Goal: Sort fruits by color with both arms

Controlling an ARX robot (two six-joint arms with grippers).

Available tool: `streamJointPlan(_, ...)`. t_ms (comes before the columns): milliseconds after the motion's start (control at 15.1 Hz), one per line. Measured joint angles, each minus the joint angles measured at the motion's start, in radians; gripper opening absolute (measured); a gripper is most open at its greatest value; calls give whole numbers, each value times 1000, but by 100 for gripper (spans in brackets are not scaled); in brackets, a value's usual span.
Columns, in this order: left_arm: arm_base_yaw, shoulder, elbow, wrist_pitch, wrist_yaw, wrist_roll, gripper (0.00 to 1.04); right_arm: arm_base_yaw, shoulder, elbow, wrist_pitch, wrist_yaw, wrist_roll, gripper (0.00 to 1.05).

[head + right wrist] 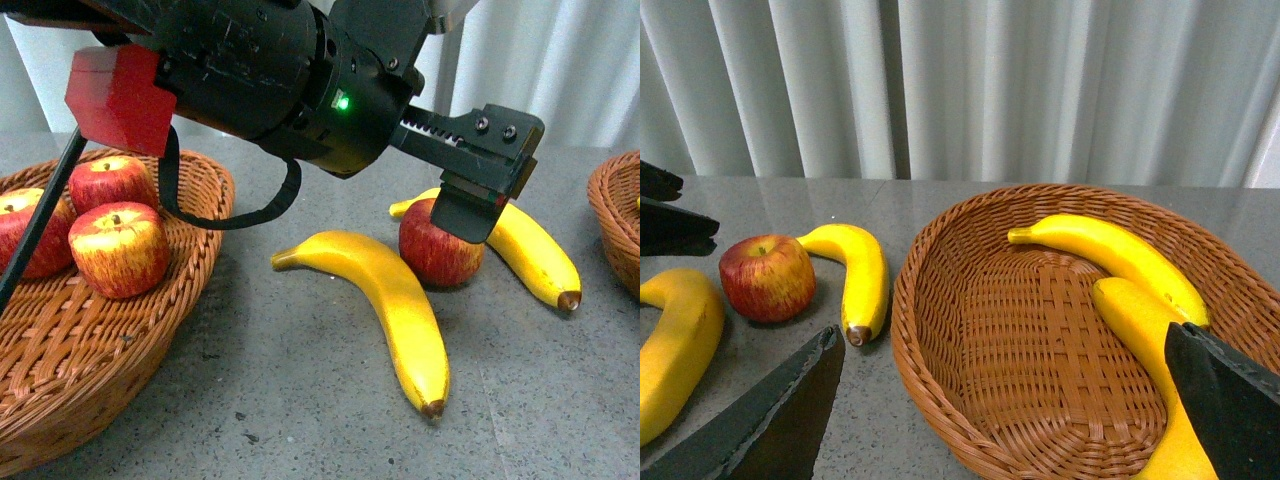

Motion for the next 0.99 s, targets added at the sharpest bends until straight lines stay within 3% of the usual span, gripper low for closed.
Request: streamJointPlan(995, 26, 212, 127, 2, 87, 69, 98, 0, 0, 0, 0, 0, 0, 98)
